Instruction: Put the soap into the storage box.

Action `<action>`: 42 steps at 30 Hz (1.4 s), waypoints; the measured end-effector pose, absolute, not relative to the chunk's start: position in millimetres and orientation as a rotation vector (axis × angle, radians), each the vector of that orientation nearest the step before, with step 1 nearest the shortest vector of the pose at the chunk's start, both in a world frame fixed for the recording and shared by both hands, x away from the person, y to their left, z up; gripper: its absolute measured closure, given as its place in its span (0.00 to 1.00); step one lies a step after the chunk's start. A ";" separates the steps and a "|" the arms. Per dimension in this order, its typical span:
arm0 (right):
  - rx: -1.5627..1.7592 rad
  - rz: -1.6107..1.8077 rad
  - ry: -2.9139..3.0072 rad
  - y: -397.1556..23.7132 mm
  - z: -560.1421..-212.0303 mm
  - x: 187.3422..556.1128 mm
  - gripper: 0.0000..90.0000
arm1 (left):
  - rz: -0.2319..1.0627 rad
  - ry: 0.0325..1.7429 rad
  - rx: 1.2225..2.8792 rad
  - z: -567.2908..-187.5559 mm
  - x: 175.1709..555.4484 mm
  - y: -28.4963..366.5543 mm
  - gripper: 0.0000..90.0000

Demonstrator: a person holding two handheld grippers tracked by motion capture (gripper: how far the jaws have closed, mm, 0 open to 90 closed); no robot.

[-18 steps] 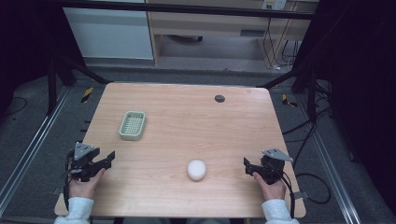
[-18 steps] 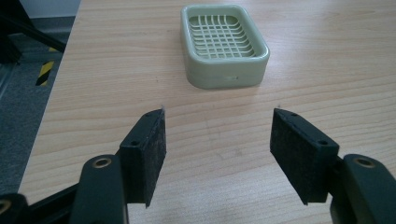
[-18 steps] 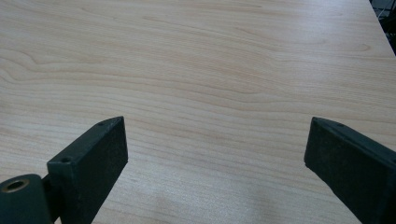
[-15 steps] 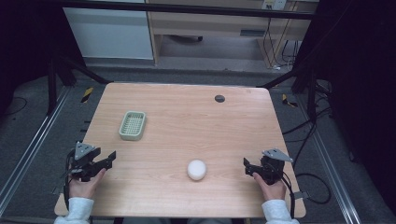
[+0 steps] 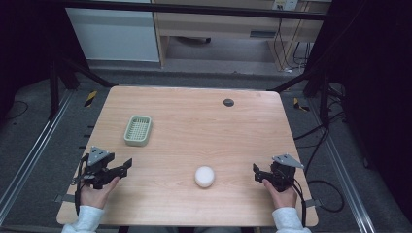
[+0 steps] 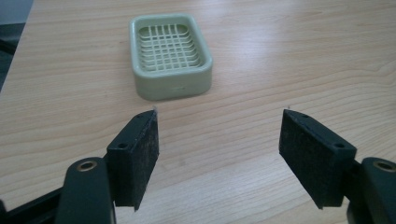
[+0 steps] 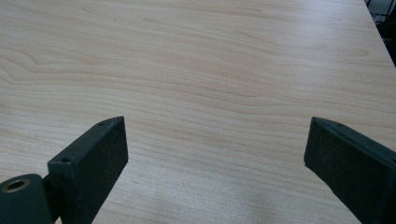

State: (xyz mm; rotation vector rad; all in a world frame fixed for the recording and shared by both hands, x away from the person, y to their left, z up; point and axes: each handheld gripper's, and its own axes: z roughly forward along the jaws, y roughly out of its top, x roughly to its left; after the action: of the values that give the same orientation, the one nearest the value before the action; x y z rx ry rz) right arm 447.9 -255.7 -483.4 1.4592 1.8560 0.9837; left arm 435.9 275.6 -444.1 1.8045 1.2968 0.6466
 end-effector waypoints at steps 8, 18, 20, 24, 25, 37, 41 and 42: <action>1.458 0.983 1.855 -255.9 -483.6 447.9 0.07 | 0.652 1.251 1.842 -438.0 437.0 263.0 0.29; 1.463 0.982 1.859 -255.7 -483.8 448.1 0.07 | 0.639 1.187 1.877 -425.8 438.9 246.3 0.28; 1.461 0.980 1.856 -255.8 -483.8 448.0 0.07 | 0.625 1.175 1.876 -423.3 439.9 242.4 0.28; 1.464 0.980 1.864 -254.9 -484.3 448.3 0.07 | 0.614 1.156 1.884 -418.8 441.7 236.3 0.27; 1.463 0.980 1.869 -254.3 -484.5 448.4 0.07 | 0.611 1.143 1.893 -417.0 442.0 233.4 0.27; 1.454 0.994 1.902 -250.3 -486.4 450.7 0.07 | 0.577 1.055 1.967 -408.7 448.2 194.0 0.25; 1.455 0.995 1.902 -250.7 -486.5 451.1 0.07 | 0.570 1.030 1.990 -408.0 448.5 182.6 0.25; 1.453 0.994 1.902 -250.9 -486.6 451.3 0.07 | 0.564 1.027 1.990 -407.9 448.7 179.9 0.25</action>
State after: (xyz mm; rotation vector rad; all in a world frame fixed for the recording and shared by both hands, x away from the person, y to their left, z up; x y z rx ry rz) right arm 451.3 -250.9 -486.6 1.4533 1.9020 0.9935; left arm 448.7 179.9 -407.9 1.9897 1.0272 0.5637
